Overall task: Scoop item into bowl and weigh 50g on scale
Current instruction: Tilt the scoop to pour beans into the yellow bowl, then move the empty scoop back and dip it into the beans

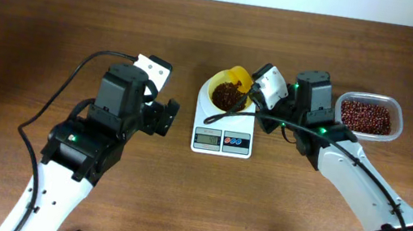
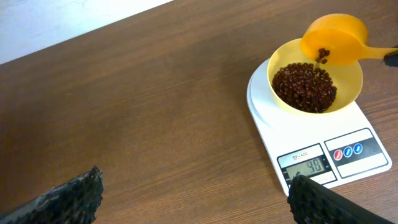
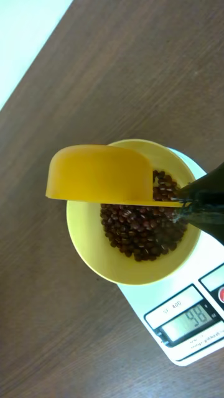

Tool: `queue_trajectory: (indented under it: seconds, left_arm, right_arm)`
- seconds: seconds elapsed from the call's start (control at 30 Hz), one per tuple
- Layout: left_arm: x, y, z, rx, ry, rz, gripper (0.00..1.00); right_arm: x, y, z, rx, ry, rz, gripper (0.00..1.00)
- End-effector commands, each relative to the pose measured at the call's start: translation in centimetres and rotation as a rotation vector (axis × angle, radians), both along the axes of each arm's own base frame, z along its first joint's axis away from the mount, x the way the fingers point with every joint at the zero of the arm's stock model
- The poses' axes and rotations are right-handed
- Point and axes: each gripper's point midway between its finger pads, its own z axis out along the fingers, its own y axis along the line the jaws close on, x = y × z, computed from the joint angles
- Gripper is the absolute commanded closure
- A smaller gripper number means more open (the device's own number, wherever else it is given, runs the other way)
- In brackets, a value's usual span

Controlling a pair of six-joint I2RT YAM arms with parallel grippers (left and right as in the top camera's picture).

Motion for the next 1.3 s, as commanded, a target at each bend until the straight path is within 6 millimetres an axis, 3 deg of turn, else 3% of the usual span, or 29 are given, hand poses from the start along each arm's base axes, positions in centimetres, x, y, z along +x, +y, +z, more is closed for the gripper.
queue_trajectory:
  seconds: [0.0,0.07,0.23,0.43,0.5,0.57,0.67,0.7,0.8,0.9,1.07,1.17,1.27]
  left_arm:
    - [0.1,0.2,0.4,0.006,-0.01,0.005,0.01]
    - [0.1,0.2,0.4,0.006,-0.01,0.005,0.01]
    - [0.1,0.2,0.4,0.006,-0.01,0.005,0.01]
    - [0.1,0.2,0.4,0.006,-0.01,0.005,0.01]
    - [0.1,0.2,0.4,0.006,-0.01,0.005,0.01]
    - [0.1,0.2,0.4,0.006,-0.01,0.005,0.01]
    - [0.1,0.2,0.4,0.006,-0.01,0.005,0.01]
    - [0.1,0.2,0.4,0.006,-0.01,0.005,0.01]
    - [0.1,0.2,0.4,0.006,-0.01,0.005,0.01]
    - [0.1,0.2,0.4,0.006,-0.01,0.005,0.01]
    - [0.1,0.2,0.4,0.006,-0.01,0.005,0.01]
    - [0.1,0.2,0.4,0.006,-0.01,0.005,0.01]
    - [0.1,0.2,0.4,0.006,-0.01,0.005,0.01]
  right_arm:
    - [0.2,0.9,2.7,0.02,-0.084,0.016,0.96]
    - [-0.2,0.8,0.9,-0.038,-0.038,-0.009,0.96]
    - [0.7,0.1,2.3,-0.057,-0.101,-0.061,0.96]
    - [0.0,-0.4,8.0,0.0,-0.217,-0.078,0.96]
    - [0.3,-2.1,9.3,-0.042,-0.262,-0.165,0.96]
    - [1.3,-6.5,9.7,-0.177,-0.296,-0.383,0.96]
    - [-0.1,-15.7,6.4,-0.463,-0.166,-0.665,0.96]
    - [-0.7,-17.8,6.1,-0.509,-0.136,-0.718,0.96]
    - [-1.6,-22.1,7.1,-0.557,-0.13,-0.846,0.96]
    - [-4.8,-27.4,3.9,-0.523,0.086,-1.034,0.96]
    - [-4.5,-28.8,-0.1,-0.332,0.253,-0.982,0.96]
    - [-2.7,-27.6,-2.4,-0.247,0.291,-0.913,0.96]
    - [-2.5,-26.0,-5.5,-0.2,0.39,-0.843,0.96]
